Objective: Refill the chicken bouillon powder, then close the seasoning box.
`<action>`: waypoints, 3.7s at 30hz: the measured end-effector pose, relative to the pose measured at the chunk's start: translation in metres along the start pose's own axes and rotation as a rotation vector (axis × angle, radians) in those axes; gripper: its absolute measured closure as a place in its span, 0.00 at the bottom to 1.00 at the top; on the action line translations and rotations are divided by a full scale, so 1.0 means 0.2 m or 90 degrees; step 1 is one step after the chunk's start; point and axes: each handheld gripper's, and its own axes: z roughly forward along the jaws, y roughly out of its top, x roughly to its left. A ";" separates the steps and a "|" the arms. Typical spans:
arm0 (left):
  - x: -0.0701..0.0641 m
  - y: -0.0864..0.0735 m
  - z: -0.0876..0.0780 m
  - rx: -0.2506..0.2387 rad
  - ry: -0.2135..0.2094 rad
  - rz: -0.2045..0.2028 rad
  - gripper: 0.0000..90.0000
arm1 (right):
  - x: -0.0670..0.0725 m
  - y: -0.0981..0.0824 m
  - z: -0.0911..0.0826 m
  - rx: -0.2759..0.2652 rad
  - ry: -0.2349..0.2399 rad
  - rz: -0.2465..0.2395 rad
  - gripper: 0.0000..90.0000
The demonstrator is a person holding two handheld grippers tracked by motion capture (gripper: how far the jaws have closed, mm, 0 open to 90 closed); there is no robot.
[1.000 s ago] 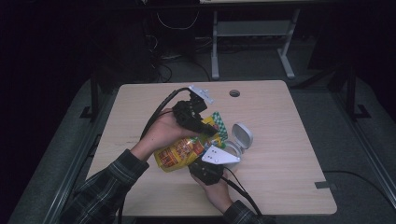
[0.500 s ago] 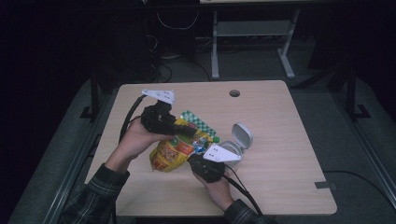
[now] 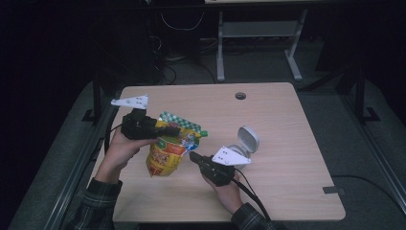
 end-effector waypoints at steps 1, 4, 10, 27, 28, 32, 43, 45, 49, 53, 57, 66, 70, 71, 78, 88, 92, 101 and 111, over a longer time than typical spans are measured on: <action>0.01 -0.01 -0.01 -0.006 0.008 -0.001 1.00 | 0.00 0.00 0.00 0.003 0.003 0.002 0.99; 0.03 -0.04 -0.05 -0.019 0.031 0.004 1.00 | 0.01 -0.01 0.00 0.016 0.010 -0.005 0.98; 0.10 -0.13 -0.07 -0.038 0.080 0.009 1.00 | 0.01 0.00 -0.03 0.029 0.023 0.001 0.99; 0.31 -0.41 -0.21 -0.134 0.226 -0.021 1.00 | -0.02 0.06 -0.16 0.063 0.037 -0.005 0.99; 0.31 -0.42 -0.23 -0.136 0.228 -0.022 1.00 | -0.02 0.06 -0.16 0.065 0.037 -0.003 0.99; 0.28 -0.47 -0.27 -0.144 0.229 -0.021 1.00 | -0.03 0.06 -0.19 0.072 0.038 -0.011 0.99; 0.16 -0.60 -0.37 -0.142 0.249 -0.017 0.98 | -0.06 0.09 -0.28 0.073 0.037 -0.025 1.00; 0.15 -0.62 -0.38 -0.140 0.249 -0.029 0.97 | -0.07 0.09 -0.30 0.072 0.036 -0.022 1.00; 0.14 -0.65 -0.39 -0.139 0.248 -0.039 0.86 | -0.09 0.11 -0.32 0.066 0.032 -0.018 1.00; 0.13 -0.67 -0.41 -0.143 0.263 -0.049 0.70 | -0.11 0.12 -0.35 0.061 0.027 -0.019 1.00; 0.11 -0.68 -0.44 -0.139 0.261 -0.054 0.52 | -0.13 0.13 -0.38 0.060 0.021 -0.016 1.00; 0.04 -0.75 -0.46 -0.122 0.290 -0.051 0.25 | -0.17 0.14 -0.41 0.060 0.006 -0.012 1.00; 0.01 -0.78 -0.48 -0.120 0.296 -0.055 0.24 | -0.19 0.13 -0.43 0.063 0.001 -0.009 1.00; 0.00 -0.79 -0.49 -0.116 0.298 -0.054 0.24 | -0.20 0.14 -0.44 0.066 0.001 -0.008 1.00; -0.08 -0.86 -0.49 -0.104 0.301 -0.055 0.24 | -0.23 0.14 -0.49 0.075 -0.007 -0.014 1.00; -0.23 -0.92 -0.36 -0.079 0.259 -0.050 0.23 | -0.30 0.10 -0.64 0.079 -0.045 -0.011 1.00; -0.28 -0.93 -0.28 -0.069 0.230 -0.037 0.23 | -0.34 0.08 -0.70 0.086 -0.057 -0.007 0.99; -0.30 -0.91 -0.12 -0.044 0.198 -0.021 0.22 | -0.47 0.05 -0.79 0.095 -0.139 0.006 0.99; -0.28 -0.89 -0.01 -0.026 0.187 -0.015 0.22 | -0.58 0.08 -0.73 0.067 -0.182 0.010 0.99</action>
